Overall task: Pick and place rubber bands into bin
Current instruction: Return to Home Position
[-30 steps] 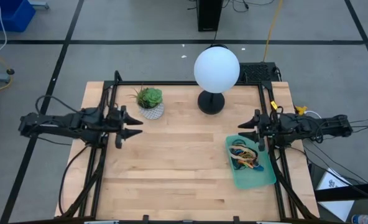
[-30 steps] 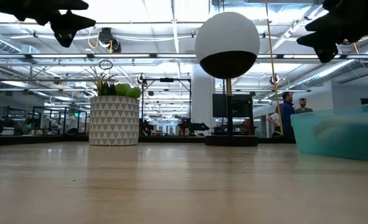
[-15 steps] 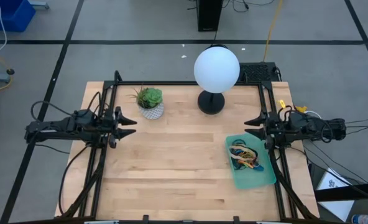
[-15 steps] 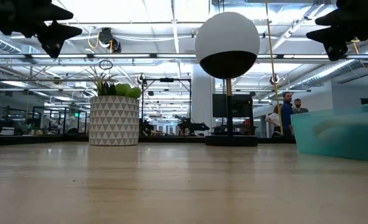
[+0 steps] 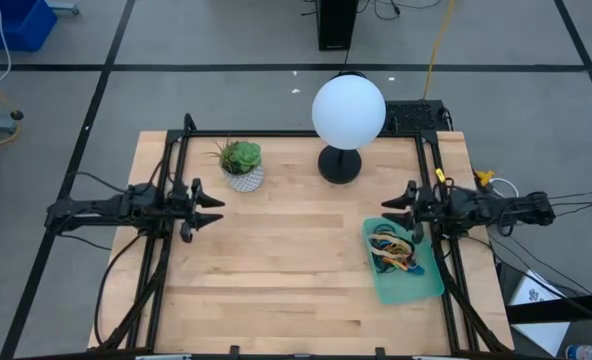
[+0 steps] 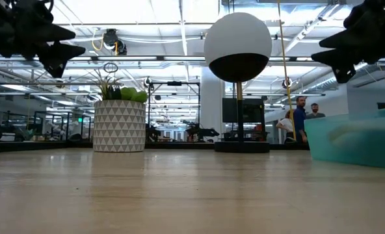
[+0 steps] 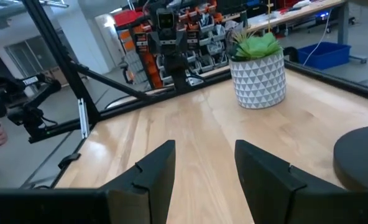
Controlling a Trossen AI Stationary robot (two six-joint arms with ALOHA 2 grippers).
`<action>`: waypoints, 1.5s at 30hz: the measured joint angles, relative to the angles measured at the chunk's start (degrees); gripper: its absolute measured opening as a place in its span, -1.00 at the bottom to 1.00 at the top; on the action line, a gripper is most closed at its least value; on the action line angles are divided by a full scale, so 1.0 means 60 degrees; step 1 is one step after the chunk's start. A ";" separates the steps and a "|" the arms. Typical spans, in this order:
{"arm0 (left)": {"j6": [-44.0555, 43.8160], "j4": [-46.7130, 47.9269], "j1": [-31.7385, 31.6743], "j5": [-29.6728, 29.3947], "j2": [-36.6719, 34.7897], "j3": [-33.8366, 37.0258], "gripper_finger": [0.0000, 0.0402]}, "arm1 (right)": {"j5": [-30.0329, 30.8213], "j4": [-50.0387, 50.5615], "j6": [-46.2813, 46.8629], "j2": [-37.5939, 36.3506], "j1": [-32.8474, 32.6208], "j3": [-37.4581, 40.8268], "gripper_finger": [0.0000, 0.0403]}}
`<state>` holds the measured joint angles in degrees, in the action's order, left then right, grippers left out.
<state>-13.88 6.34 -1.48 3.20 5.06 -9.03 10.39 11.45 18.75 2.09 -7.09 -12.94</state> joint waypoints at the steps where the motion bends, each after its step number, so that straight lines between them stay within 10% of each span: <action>1: -0.0005 -0.0093 0.0000 0.0000 0.0000 0.0097 -0.04 | -0.0011 -0.0109 0.0062 -0.0001 0.0000 0.0098 -0.21; 45: 0.0378 -0.1068 0.0000 -0.0284 0.0018 0.1116 -0.04 | -0.0288 -0.2367 0.0409 -0.0001 -0.0015 0.1739 -0.21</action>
<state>-11.62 -0.07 -1.48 1.50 5.17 -2.33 8.67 -2.76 21.20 2.09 -7.18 -2.50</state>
